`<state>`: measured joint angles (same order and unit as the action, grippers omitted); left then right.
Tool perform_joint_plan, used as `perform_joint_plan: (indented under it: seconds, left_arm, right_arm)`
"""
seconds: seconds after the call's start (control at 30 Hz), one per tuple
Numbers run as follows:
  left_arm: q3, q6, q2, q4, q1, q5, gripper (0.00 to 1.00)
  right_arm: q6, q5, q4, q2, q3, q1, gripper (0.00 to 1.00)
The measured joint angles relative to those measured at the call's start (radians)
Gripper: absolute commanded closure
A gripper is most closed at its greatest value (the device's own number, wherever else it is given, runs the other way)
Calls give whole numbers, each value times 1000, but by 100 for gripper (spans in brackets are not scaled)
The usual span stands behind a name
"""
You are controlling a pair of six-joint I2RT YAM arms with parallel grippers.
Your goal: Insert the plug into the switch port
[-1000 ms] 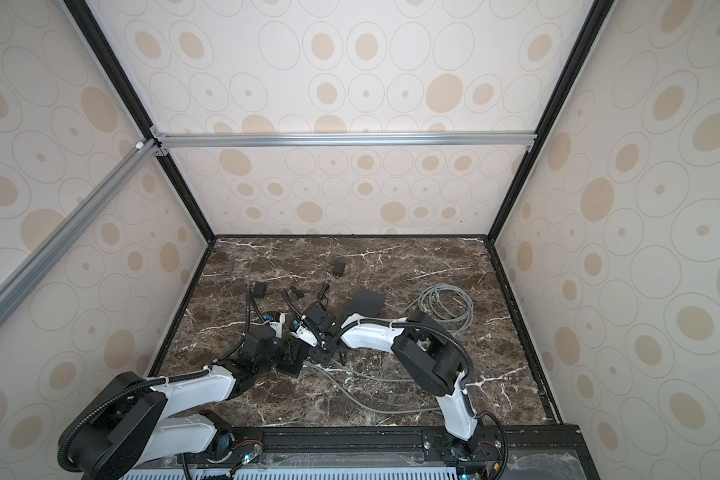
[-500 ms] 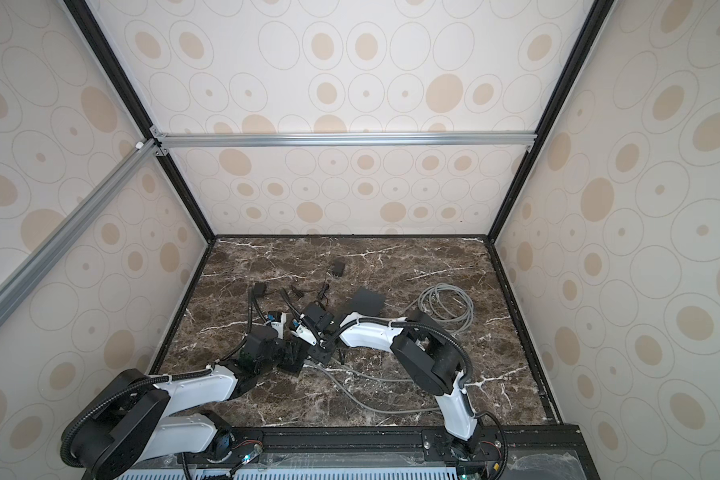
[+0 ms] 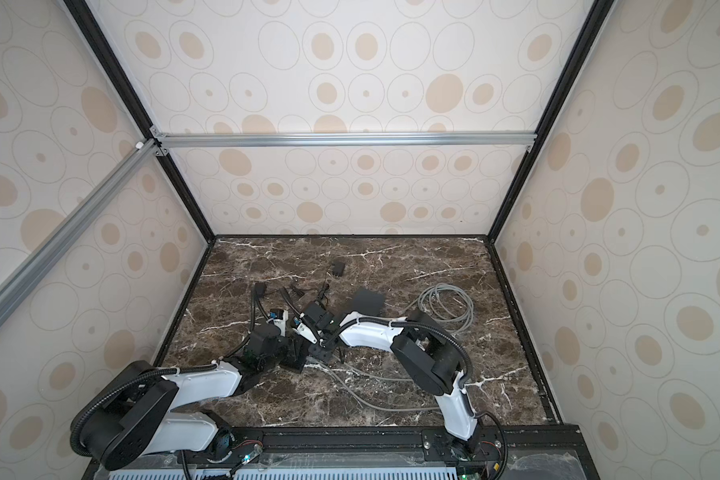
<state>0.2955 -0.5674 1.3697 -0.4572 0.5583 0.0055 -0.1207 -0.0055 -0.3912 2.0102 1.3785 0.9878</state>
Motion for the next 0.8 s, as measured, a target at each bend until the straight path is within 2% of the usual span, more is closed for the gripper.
perform_joint_plan:
  seconds: [0.43, 0.8]
  left_arm:
    - [18, -2, 15, 6, 1, -5, 65]
    - [10, -16, -16, 10, 33, 44, 64]
  right_arm:
    - [35, 25, 11, -11, -13, 0, 100]
    - [132, 14, 211, -140, -253, 11, 100]
